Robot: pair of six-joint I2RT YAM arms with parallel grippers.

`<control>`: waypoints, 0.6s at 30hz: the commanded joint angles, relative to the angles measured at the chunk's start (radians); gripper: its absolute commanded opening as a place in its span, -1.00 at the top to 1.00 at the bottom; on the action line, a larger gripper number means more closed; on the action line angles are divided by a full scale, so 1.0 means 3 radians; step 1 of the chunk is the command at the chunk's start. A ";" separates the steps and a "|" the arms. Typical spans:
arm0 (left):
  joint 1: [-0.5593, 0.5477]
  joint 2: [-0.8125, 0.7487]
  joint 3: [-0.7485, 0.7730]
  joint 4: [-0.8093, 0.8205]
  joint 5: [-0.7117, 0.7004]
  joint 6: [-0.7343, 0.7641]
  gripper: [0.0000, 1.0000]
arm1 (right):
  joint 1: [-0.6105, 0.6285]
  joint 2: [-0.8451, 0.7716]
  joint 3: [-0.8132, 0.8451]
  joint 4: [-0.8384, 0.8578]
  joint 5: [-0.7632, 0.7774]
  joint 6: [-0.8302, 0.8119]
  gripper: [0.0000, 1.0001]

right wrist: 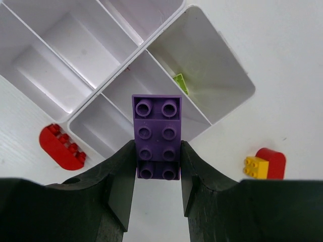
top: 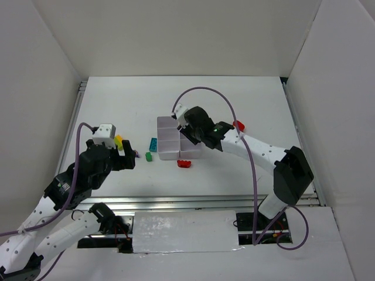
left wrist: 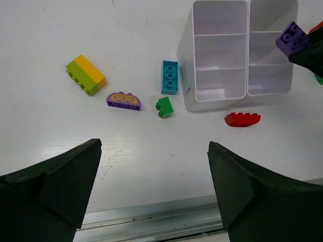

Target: Sort the legos into containers by color

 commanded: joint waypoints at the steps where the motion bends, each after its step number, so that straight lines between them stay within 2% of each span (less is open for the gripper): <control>1: 0.0009 -0.0001 -0.0023 0.0182 0.0043 0.0103 -0.99 | -0.0006 0.0070 0.0170 0.0010 0.0026 -0.0452 1.00; 6: 0.0009 0.0009 -0.0023 0.0192 0.0069 0.0118 -0.99 | -0.0006 0.0193 0.0207 0.0004 -0.0076 -0.0616 0.92; 8: 0.0004 -0.0011 -0.0028 0.0197 0.0074 0.0124 -0.99 | -0.0011 0.0255 0.0196 0.0045 0.0036 -0.0622 0.91; 18: 0.0009 -0.0007 -0.0044 0.0233 0.0166 0.0170 -0.99 | -0.0001 0.0240 0.0033 0.0275 -0.0030 -0.0606 0.32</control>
